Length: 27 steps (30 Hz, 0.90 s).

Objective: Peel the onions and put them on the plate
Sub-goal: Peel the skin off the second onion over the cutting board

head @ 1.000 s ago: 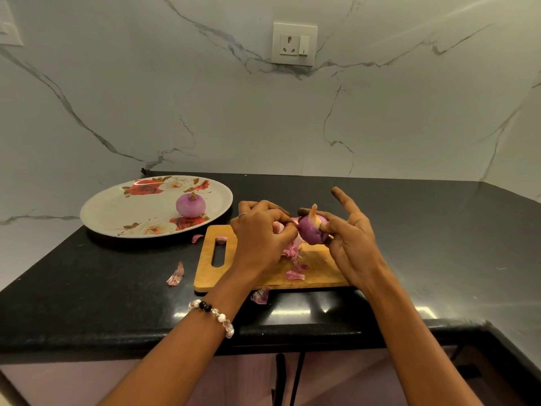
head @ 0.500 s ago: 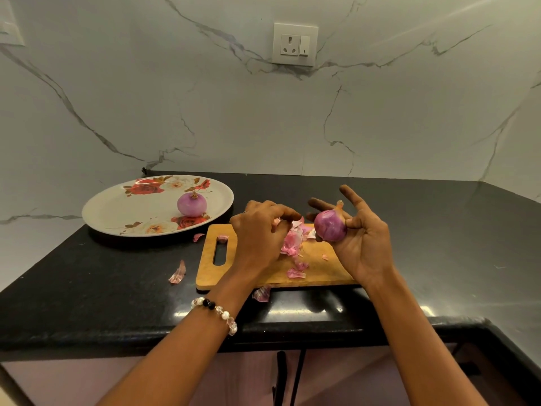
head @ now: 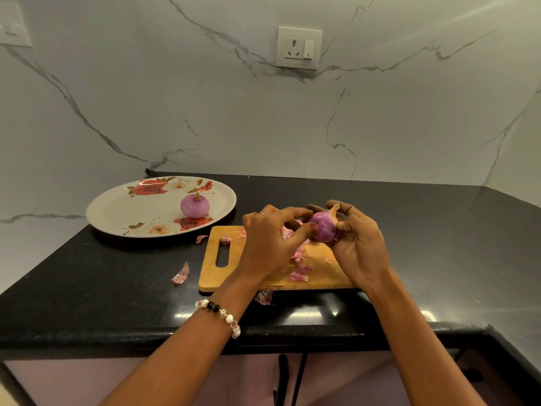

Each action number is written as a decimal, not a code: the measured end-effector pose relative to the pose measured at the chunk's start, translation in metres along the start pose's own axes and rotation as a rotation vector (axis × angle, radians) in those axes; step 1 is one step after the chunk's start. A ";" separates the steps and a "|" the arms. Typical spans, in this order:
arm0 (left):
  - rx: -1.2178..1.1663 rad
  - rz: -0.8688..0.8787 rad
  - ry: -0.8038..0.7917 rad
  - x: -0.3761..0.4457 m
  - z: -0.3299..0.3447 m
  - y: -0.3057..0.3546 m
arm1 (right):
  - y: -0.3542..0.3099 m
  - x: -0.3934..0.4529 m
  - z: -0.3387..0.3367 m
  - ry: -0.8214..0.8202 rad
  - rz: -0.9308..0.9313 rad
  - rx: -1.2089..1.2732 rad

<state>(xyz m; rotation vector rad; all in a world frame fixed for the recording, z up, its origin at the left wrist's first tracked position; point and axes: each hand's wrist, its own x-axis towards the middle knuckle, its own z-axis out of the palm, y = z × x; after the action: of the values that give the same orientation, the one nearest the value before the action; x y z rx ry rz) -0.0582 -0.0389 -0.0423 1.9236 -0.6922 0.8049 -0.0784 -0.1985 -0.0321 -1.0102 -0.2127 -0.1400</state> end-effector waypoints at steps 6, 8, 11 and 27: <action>-0.104 -0.098 -0.023 0.001 -0.004 0.004 | -0.001 -0.004 0.002 -0.013 -0.055 -0.053; -0.127 -0.115 -0.023 0.001 -0.006 0.005 | -0.001 -0.004 0.002 -0.012 -0.054 -0.049; -0.162 -0.152 -0.032 0.001 -0.006 0.005 | -0.001 -0.005 0.004 -0.007 -0.055 -0.054; -0.188 -0.258 -0.032 0.005 -0.005 0.002 | 0.000 -0.004 0.006 -0.014 -0.052 -0.077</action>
<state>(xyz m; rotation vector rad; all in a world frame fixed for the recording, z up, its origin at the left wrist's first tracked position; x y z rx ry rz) -0.0576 -0.0358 -0.0351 1.8111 -0.5062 0.5300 -0.0830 -0.1930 -0.0301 -1.0823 -0.2484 -0.1897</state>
